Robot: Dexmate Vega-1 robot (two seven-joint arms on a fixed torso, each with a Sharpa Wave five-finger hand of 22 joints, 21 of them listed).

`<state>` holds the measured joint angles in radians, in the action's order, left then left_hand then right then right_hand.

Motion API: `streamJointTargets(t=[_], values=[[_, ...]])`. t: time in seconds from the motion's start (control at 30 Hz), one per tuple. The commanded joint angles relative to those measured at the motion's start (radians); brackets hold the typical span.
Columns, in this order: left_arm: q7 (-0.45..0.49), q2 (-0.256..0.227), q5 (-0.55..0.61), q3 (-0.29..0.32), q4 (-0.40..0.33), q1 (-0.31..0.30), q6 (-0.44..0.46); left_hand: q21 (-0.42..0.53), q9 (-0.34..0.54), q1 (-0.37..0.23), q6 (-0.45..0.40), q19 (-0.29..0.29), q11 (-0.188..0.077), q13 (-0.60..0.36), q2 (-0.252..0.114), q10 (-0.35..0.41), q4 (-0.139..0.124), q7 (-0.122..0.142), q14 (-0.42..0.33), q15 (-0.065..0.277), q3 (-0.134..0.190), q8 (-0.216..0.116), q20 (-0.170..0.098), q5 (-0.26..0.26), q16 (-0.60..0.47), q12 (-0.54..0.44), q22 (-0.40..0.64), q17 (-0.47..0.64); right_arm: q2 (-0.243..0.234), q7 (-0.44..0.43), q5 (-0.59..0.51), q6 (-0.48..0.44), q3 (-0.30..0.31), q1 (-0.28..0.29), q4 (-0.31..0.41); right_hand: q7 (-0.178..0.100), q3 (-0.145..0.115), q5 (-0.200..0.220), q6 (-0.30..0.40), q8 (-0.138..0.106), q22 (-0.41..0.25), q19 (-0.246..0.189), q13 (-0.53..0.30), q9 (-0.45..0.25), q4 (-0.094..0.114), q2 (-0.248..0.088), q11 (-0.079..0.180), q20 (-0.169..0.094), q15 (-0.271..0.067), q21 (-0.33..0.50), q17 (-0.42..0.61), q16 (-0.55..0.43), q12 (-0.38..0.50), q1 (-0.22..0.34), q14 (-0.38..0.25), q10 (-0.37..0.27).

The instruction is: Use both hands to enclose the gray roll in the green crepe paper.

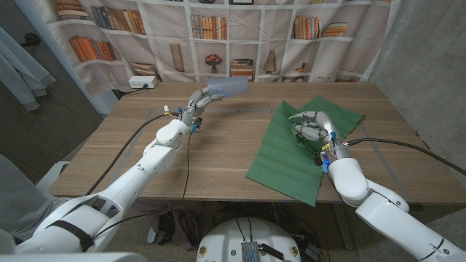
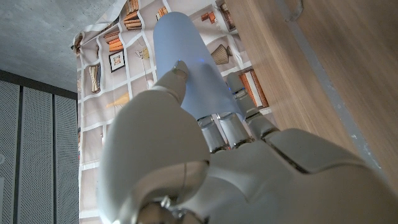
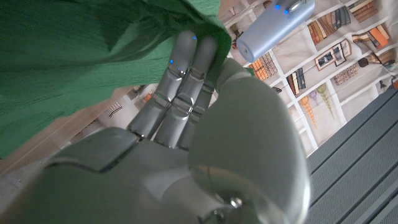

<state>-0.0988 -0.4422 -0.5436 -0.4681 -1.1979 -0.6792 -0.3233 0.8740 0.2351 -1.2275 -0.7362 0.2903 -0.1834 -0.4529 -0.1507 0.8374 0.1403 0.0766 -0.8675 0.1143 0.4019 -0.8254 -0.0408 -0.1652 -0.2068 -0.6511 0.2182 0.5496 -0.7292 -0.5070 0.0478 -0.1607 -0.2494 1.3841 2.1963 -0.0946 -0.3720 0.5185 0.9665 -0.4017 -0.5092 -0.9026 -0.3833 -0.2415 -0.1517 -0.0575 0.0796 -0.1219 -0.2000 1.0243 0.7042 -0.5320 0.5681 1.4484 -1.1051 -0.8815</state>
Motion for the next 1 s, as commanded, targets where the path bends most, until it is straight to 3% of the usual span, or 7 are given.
streamJointTargets(t=[0.03,0.13,0.4,0.6,0.83,1.0], values=[[-0.029,0.010,0.011,-0.014,0.030,0.037,-0.002,0.009,0.001,-0.004,-0.001,-0.007,-0.002,-0.003,-0.005,-0.001,-0.006,-0.003,0.002,0.122,0.013,-0.003,-0.022,-0.009,0.002,-0.005,0.000,0.004,0.007,0.092,0.115,0.187,0.063,-0.004,-0.043,-0.007,-0.032,-0.014,0.012,0.011,0.010,0.008,0.002,0.007,-0.016,-0.006,0.029,-0.110,-0.021,-0.005,-0.001,0.014,-0.006,0.007,0.008,-0.024],[-0.034,0.011,0.014,-0.016,0.039,0.047,-0.002,0.011,0.001,-0.004,0.000,-0.008,-0.003,-0.003,-0.004,0.000,-0.006,-0.003,0.003,0.121,0.014,-0.002,-0.023,-0.009,0.002,-0.006,-0.002,0.004,-0.015,0.143,0.121,0.262,0.071,-0.012,-0.076,-0.010,-0.033,-0.020,0.014,0.017,0.016,0.009,0.001,0.011,-0.014,-0.004,0.038,-0.110,-0.022,-0.006,-0.003,0.019,-0.008,0.003,0.006,-0.025],[-0.061,0.029,0.019,-0.027,0.085,0.082,-0.012,0.018,-0.001,-0.004,0.000,-0.010,-0.001,-0.002,-0.004,0.000,-0.006,-0.003,0.003,0.122,0.014,-0.002,-0.023,-0.009,0.002,-0.007,-0.005,0.004,-0.042,0.197,0.079,0.349,0.075,-0.042,-0.107,-0.021,-0.035,-0.034,0.010,0.029,0.024,0.017,-0.006,0.017,-0.014,-0.005,0.039,-0.110,-0.023,-0.007,-0.004,0.028,-0.015,0.001,0.006,-0.014],[-0.090,0.053,0.022,-0.038,0.133,0.119,-0.028,0.024,-0.003,-0.005,-0.003,-0.011,-0.003,-0.001,-0.003,0.002,-0.005,-0.003,0.002,0.123,0.015,-0.002,-0.024,-0.009,0.001,-0.008,-0.007,0.006,-0.060,0.245,0.049,0.380,0.065,-0.088,-0.128,-0.025,-0.036,-0.050,0.008,0.039,0.031,0.025,-0.010,0.022,-0.012,-0.007,0.050,-0.110,-0.024,-0.007,-0.005,0.040,-0.020,0.000,0.013,-0.010],[-0.124,0.086,0.032,-0.053,0.205,0.168,-0.057,0.029,-0.002,-0.004,-0.002,-0.011,-0.004,0.001,0.000,0.006,-0.005,-0.004,-0.002,0.122,0.014,-0.003,-0.026,-0.009,-0.001,-0.011,-0.010,0.007,-0.061,0.268,0.028,0.398,0.058,-0.120,-0.139,-0.027,-0.037,-0.066,0.013,0.045,0.037,0.037,-0.007,0.025,-0.012,-0.010,0.044,-0.110,-0.025,-0.007,-0.006,0.049,-0.024,-0.002,0.016,-0.018],[-0.151,0.104,0.012,-0.058,0.214,0.185,-0.026,0.036,-0.006,-0.001,0.003,-0.005,-0.005,0.001,-0.002,0.002,-0.008,-0.010,0.002,0.122,0.014,0.001,-0.034,-0.009,0.002,-0.010,-0.012,0.005,-0.060,0.300,0.032,0.437,0.050,-0.154,-0.162,-0.028,-0.037,-0.074,0.013,0.050,0.039,0.040,-0.007,0.026,-0.012,-0.011,0.044,-0.110,-0.026,-0.005,-0.007,0.053,-0.027,-0.001,0.018,-0.018]])
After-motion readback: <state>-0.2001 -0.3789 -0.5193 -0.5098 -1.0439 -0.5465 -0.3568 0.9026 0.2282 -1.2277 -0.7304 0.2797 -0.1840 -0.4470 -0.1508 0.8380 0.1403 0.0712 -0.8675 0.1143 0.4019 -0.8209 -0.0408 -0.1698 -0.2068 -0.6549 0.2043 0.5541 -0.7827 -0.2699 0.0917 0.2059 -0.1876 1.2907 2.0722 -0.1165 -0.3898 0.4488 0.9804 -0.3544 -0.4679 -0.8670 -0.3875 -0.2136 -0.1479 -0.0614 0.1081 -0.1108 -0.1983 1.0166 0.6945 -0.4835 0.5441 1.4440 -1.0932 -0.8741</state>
